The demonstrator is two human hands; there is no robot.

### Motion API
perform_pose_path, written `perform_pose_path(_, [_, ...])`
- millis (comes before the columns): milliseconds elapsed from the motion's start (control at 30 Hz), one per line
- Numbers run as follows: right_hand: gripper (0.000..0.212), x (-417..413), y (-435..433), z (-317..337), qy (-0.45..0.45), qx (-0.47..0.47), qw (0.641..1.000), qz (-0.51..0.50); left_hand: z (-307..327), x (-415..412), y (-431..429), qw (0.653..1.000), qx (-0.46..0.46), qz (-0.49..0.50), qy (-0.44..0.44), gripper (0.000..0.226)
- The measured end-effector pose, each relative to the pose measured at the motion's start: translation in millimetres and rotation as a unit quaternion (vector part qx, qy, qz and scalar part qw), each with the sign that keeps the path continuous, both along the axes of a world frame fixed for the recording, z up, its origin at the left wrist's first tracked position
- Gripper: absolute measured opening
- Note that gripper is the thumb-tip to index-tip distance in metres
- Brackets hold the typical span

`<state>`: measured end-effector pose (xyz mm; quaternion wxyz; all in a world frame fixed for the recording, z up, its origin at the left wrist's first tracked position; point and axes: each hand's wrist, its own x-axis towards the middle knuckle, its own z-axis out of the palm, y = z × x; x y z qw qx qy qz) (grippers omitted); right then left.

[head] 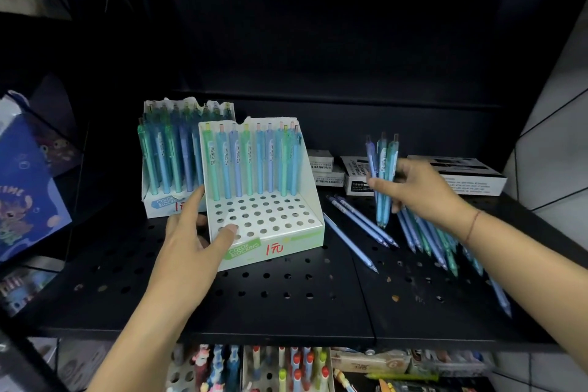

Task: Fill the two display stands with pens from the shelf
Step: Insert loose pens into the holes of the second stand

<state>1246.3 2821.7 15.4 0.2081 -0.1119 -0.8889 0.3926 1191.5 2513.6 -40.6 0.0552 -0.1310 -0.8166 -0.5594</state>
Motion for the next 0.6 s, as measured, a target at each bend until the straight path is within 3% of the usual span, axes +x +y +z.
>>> perform_pose_path(167, [0.013, 4, -5, 19, 0.020, -0.005, 1.000, -0.001, 7, 6, 2, 0.999, -0.001, 0.033, 0.012, 0.073])
perform_pose_path(267, [0.012, 9, -27, 43, 0.075, -0.072, 0.994, 0.043, 19, 20, 5, 0.988, 0.000, 0.072, 0.136, 0.061])
perform_pose_path(333, [0.014, 13, -53, 55, 0.062, -0.129, 0.982, 0.124, 31, 32, 8, 0.984, 0.036, 0.021, 0.172, 0.051])
perform_pose_path(467, [0.013, 14, -108, 58, 0.006, -0.161, 0.948, 0.276, 46, 46, 26, 0.971, 0.118, -0.206, 0.036, 0.044])
perform_pose_path(600, [0.021, -1, -138, 48, 0.006, -0.127, 0.943, 0.308, 47, 47, 31, 0.957, 0.168, -0.235, -0.018, 0.037])
